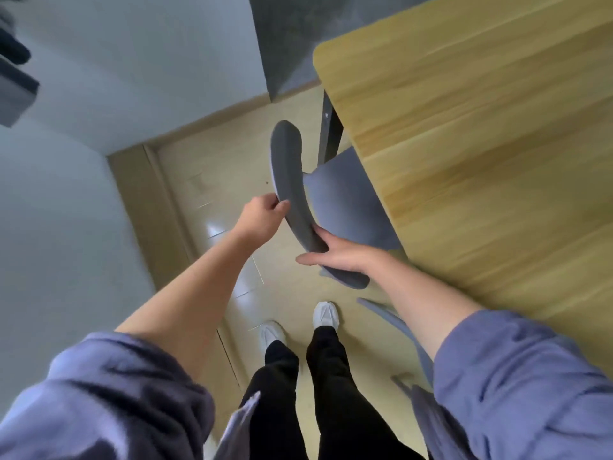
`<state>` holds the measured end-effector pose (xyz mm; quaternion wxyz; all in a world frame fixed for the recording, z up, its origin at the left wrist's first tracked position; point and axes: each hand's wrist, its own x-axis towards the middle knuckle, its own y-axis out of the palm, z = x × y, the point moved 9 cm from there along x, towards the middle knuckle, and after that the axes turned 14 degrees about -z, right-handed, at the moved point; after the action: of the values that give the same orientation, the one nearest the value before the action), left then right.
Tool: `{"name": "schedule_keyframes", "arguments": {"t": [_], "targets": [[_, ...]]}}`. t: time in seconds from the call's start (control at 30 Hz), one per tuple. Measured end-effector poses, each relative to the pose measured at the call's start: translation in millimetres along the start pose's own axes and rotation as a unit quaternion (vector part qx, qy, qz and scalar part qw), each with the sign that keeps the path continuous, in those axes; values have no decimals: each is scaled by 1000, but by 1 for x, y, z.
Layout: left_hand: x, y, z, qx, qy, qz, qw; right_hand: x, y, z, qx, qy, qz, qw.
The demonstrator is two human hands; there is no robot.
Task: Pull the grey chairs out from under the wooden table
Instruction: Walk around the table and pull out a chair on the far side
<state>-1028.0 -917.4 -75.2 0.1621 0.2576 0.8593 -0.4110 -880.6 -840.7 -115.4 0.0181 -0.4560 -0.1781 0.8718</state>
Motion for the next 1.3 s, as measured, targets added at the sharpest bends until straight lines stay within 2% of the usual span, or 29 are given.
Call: {"name": "schedule_keyframes", "arguments": {"t": [0.1,0.2,0.27,0.43,0.67,0.9,1.3], "targets": [[0,17,6,-66,-95,50,992,10,2,-15,80,26,18,996],[-5,28,10,-31,-127,73,989,26,5,-40,87,72,-5,994],[-5,30,12,-32,-122,56,990,38,8,-52,45,83,-27,995],[-5,27,15,-47,-98,40,993,57,12,-60,52,91,-68,992],[-17,-4,44,-14,-114,31,993,49,53,-47,31,103,-15,994],[-31,-56,97,9,-138,0,990,36,113,-5,14,64,43,997],[-51,-115,176,15,-171,-15,985,31,199,37,6,30,87,996]]}}
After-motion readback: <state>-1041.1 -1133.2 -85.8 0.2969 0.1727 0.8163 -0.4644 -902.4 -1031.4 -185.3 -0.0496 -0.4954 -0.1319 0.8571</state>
